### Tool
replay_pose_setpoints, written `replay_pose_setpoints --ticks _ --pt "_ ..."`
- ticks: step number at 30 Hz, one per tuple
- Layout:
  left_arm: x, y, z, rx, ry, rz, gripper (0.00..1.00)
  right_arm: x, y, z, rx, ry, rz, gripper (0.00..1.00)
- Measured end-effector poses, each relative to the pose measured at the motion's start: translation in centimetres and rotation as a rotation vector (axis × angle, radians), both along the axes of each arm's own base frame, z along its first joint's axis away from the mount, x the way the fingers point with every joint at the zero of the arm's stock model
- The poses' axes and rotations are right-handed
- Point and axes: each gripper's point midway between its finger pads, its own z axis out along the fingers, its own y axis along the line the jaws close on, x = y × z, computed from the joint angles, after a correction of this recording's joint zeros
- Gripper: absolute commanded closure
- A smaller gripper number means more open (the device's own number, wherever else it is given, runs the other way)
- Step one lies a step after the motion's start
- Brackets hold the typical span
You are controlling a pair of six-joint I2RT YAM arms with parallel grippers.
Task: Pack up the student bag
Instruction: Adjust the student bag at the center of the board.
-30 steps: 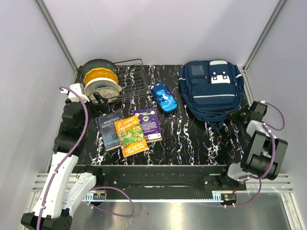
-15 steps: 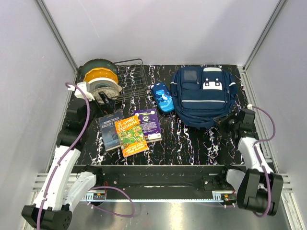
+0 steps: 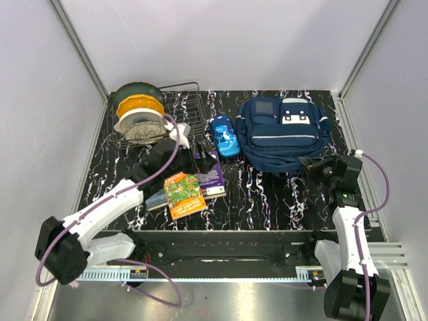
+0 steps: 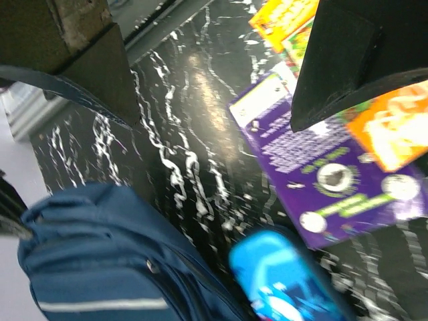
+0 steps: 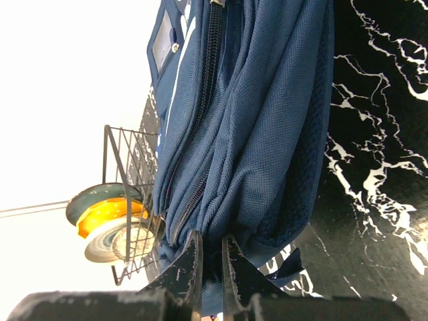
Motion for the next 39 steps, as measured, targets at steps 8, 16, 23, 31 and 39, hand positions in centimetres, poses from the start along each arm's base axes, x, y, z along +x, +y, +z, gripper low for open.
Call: replay_pose_setpoints --ticks 8,16,23,31,39 --pt "-2.2 -10.5 -5.1 -0.03 0.15 -0.152 0.01 0.2 0.2 1.1 0.042 -0.012 -0.015 1.0" --pt "0.0 -15.7 -5.8 -0.136 0.162 -0.121 0.01 -0.8 0.8 2.0 0.054 -0.033 0.004 1.0" --pt "2.6 -18.7 -2.6 -0.284 0.102 -0.095 0.01 -1.8 1.1 1.2 0.059 -0.011 0.011 1.0" --pt "3.1 -20.4 -3.3 -0.354 0.166 -0.093 0.01 -2.2 1.5 0.1 0.072 0.012 0.026 1.0" --pt "1.9 -18.3 -3.8 -0.302 0.19 -0.064 0.01 -2.1 1.4 -0.3 0.069 0.026 0.024 1.0"
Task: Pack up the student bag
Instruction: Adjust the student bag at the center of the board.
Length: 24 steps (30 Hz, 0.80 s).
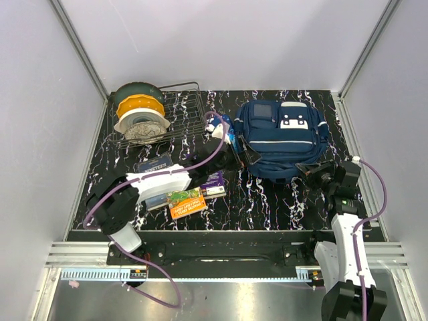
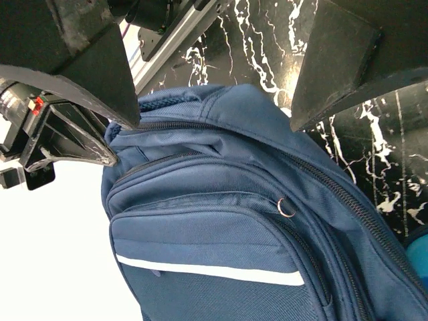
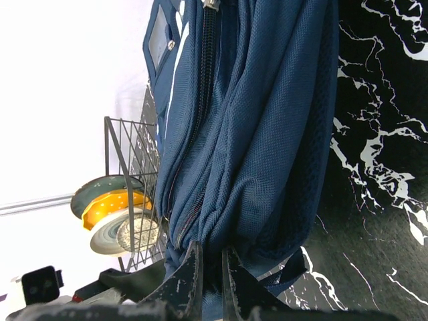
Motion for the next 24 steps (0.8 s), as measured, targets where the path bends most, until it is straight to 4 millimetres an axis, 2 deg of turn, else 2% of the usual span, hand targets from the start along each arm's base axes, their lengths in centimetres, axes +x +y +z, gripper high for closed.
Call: replay_pose_setpoints --ticks 4,7,10,13,15,21,24 --pt "-0.2 0.9 0.9 0.008 -0.008 0.018 0.01 0.1 0.0 -0.4 0.003 0.014 0.001 1.0" --pt "-0.3 0.7 0.5 0.005 0.008 0.018 0.01 0.1 0.0 -0.3 0.004 0.012 0.004 1.0" --pt "-0.1 -0.1 -1.0 0.007 0.039 0.01 0.01 0.2 0.1 -0.1 0.005 0.004 0.008 1.0" --pt "-0.2 -0.5 -3.8 0.042 0.094 0.001 0.01 0.3 0.1 0.1 0.003 -0.006 0.008 1.0" --pt "-0.3 -0.6 -4.1 0.043 0.103 -0.001 0.01 0.3 0.1 0.1 0.003 -0.006 0.008 1.0" --pt "-0.3 -0.9 -3.7 0.021 0.11 0.003 0.01 0.0 0.4 -0.1 0.012 -0.012 0.024 1.0" --pt "0.2 -1.9 -3.2 0.01 0.105 -0.002 0.01 -0.5 0.6 -0.2 0.013 -0.018 0.027 1.0"
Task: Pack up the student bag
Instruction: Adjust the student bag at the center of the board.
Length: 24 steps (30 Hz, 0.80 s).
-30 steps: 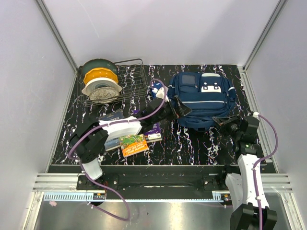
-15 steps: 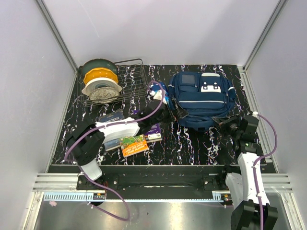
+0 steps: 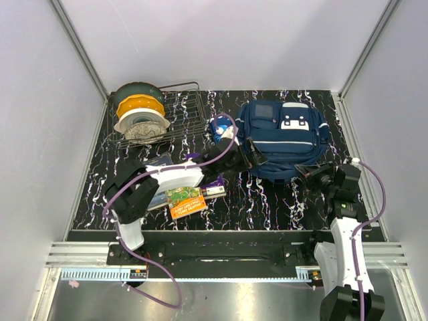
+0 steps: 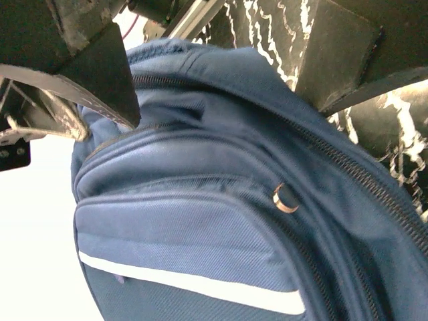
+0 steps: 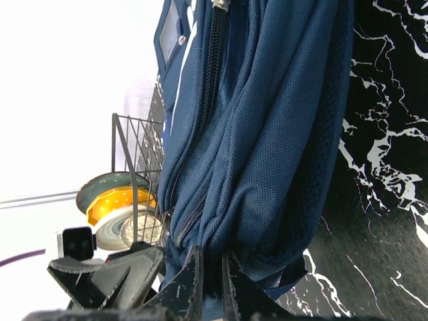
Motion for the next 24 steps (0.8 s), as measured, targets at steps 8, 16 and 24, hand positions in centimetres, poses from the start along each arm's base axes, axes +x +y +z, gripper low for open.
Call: replay_pose_setpoints --ticks 8,16,24 --pt "2.5 -1.8 0.2 0.026 -0.03 -0.016 0.68 -0.8 -0.1 0.1 -0.032 -0.007 0.011 1.0" --pt "3.7 -1.6 1.7 0.033 -0.07 -0.055 1.0 -2.2 1.6 -0.2 -0.021 0.006 0.129 0.27" --pt "6.4 1.7 1.7 0.087 -0.093 -0.116 1.0 -2.4 3.0 2.0 -0.022 -0.045 0.233 0.0"
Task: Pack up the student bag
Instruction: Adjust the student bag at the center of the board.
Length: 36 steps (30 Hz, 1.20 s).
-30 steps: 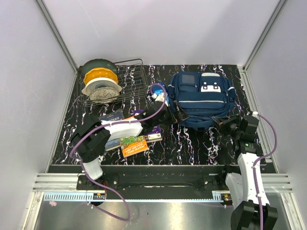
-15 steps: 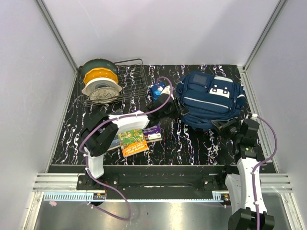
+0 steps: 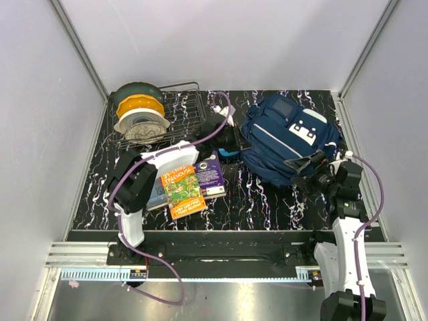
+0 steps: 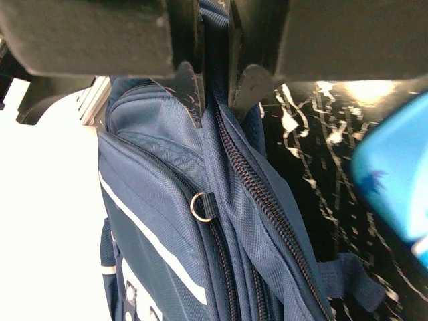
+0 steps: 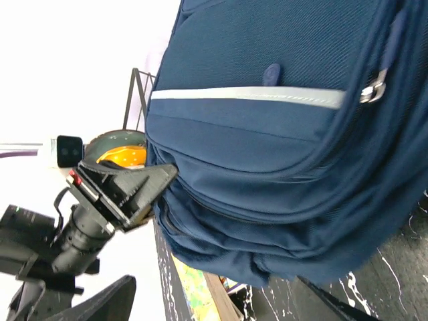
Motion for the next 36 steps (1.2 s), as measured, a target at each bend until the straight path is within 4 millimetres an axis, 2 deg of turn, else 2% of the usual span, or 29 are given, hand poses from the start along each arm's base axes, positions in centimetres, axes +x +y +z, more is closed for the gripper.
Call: replay_pose_setpoints --ticks 3,6,12,15,23,27,31,36 --pt "1.5 1.8 0.6 0.003 0.001 -0.025 1.0 0.4 -0.3 0.6 -0.011 -0.003 -0.013 0.0" --pt "2.9 3.2 2.3 -0.002 -0.019 -0.057 1.0 0.4 -0.9 0.7 -0.037 0.018 -0.05 0.0" --pt "4.2 4.3 4.6 -0.033 -0.066 -0.1 1.0 0.9 -3.9 -0.3 -0.133 0.104 -0.197 0.0" --pt "4.2 4.7 4.9 -0.041 -0.063 -0.124 1.0 1.4 -4.8 -1.3 -0.14 0.142 -0.234 0.0" --pt "3.2 4.6 4.9 -0.044 -0.063 -0.192 1.0 4.5 -7.0 -3.3 -0.094 0.159 -0.278 0.0" --pt "2.7 4.7 4.7 -0.036 -0.059 -0.227 1.0 6.1 -9.5 -4.9 -0.066 0.185 -0.313 0.0" --pt "2.3 5.0 4.5 -0.034 -0.051 -0.257 1.0 6.2 -11.8 -7.6 -0.065 0.26 -0.352 0.0" --pt "2.0 5.5 4.6 -0.038 -0.053 -0.296 1.0 6.7 -12.2 -9.0 -0.065 0.278 -0.333 0.0"
